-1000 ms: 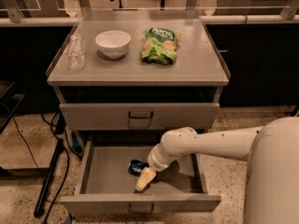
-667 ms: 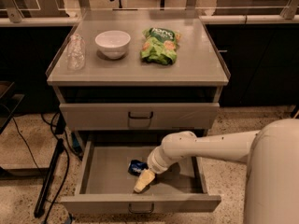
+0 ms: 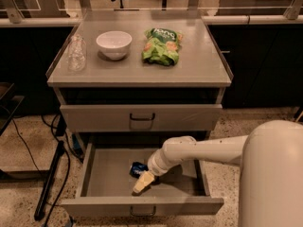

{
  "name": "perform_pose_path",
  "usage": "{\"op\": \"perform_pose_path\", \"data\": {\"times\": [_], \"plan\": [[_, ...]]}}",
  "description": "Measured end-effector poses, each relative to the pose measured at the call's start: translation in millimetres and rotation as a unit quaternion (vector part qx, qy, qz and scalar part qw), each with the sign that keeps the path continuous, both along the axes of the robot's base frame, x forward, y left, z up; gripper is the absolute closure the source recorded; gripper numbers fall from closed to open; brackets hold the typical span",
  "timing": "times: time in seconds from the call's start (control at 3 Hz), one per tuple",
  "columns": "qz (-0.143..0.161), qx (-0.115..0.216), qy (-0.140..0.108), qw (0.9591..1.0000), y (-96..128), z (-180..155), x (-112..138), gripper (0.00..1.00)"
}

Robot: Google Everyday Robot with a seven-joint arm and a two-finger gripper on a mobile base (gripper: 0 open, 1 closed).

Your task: Pick pepsi can from middle drawer and place on counter

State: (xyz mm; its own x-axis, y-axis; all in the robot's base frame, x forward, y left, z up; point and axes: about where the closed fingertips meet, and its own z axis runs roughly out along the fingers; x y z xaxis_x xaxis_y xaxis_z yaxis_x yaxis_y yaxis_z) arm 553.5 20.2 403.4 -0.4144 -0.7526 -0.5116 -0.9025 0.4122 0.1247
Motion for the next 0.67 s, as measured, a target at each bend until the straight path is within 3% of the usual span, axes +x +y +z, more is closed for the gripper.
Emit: {"op": "perform_pose_path", "data": {"times": [0.33,0.67], "plan": [[-0.017,0.0,0.019,0.9997,-4.3,-30.2,13.3,0.0],[-0.017,0.0,0.019,0.9997,-4.3,-30.2,13.2,0.0]]}}
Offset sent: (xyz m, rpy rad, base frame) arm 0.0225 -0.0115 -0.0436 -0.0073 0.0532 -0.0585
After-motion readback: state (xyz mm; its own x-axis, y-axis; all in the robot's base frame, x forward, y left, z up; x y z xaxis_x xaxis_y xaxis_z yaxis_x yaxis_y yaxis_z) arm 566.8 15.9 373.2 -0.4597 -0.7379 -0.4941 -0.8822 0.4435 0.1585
